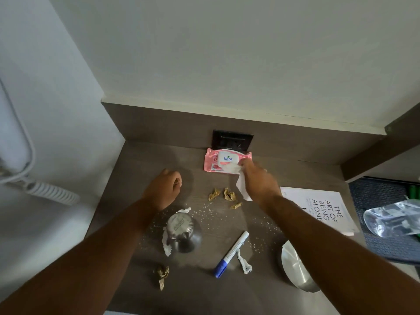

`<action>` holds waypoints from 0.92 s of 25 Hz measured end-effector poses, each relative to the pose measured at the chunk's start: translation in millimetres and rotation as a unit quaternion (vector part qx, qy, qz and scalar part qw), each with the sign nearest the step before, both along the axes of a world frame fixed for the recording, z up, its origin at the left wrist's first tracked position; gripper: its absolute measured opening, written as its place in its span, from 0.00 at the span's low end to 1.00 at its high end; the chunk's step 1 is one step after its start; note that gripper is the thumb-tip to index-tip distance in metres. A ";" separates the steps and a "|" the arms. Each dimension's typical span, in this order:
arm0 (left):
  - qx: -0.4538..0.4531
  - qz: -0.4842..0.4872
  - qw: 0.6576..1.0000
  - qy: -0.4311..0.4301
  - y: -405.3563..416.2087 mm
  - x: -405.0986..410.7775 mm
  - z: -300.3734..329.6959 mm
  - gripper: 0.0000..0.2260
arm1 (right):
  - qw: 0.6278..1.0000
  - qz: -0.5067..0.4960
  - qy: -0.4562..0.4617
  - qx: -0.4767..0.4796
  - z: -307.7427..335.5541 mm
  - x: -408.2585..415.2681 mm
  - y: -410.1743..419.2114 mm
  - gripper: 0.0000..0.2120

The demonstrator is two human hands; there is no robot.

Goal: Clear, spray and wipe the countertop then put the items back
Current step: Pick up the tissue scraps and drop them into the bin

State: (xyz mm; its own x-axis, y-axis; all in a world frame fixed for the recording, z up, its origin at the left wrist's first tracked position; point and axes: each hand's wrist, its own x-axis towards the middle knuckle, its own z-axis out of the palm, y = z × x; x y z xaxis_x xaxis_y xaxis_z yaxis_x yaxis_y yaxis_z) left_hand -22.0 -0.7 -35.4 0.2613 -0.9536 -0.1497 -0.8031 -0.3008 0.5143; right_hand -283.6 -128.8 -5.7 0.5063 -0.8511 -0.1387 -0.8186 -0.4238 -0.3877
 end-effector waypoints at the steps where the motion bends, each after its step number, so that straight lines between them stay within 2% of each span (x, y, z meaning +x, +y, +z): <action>1: -0.013 0.013 1.000 0.010 8.7 2.6 4.2 0.02 | 0.999 0.023 0.025 0.014 -6.6 4.9 9.2 0.22; 2: -0.025 0.018 0.999 0.018 18.8 6.2 7.6 0.04 | 0.997 0.048 0.050 0.018 -13.6 9.4 18.7 0.22; 5: -0.002 0.010 0.999 0.031 47.2 15.0 16.7 0.18 | 0.989 0.098 0.113 -0.014 -34.4 18.6 48.1 0.25; 7: 0.035 0.010 0.999 0.020 58.9 15.3 14.9 0.15 | 0.979 0.125 0.152 -0.053 -45.2 24.5 60.6 0.26; 9: 0.054 -0.004 0.999 0.000 63.8 10.4 9.6 0.11 | 0.976 0.131 0.156 -0.077 -52.6 29.5 63.4 0.22; 13: 0.063 -0.026 0.998 -0.020 65.2 -4.0 2.0 0.09 | 0.984 0.129 0.118 -0.045 -55.8 37.3 56.2 0.16; 15: 0.066 -0.050 0.996 -0.028 62.7 -10.0 -1.1 0.13 | 0.988 0.131 0.084 -0.021 -54.4 36.7 50.4 0.15; 17: 0.094 -0.100 0.989 -0.058 59.9 -14.2 -5.6 0.19 | 0.995 0.087 0.038 -0.006 -49.1 29.0 41.0 0.14; 20: 0.096 -0.128 0.982 -0.097 58.2 -12.1 -14.5 0.12 | 1.000 0.009 0.009 -0.027 -41.2 7.8 25.7 0.10; 23: 0.064 -0.079 0.992 -0.077 61.3 -7.3 -15.9 0.10 | 0.993 -0.084 -0.076 0.013 -35.1 -9.9 23.7 0.06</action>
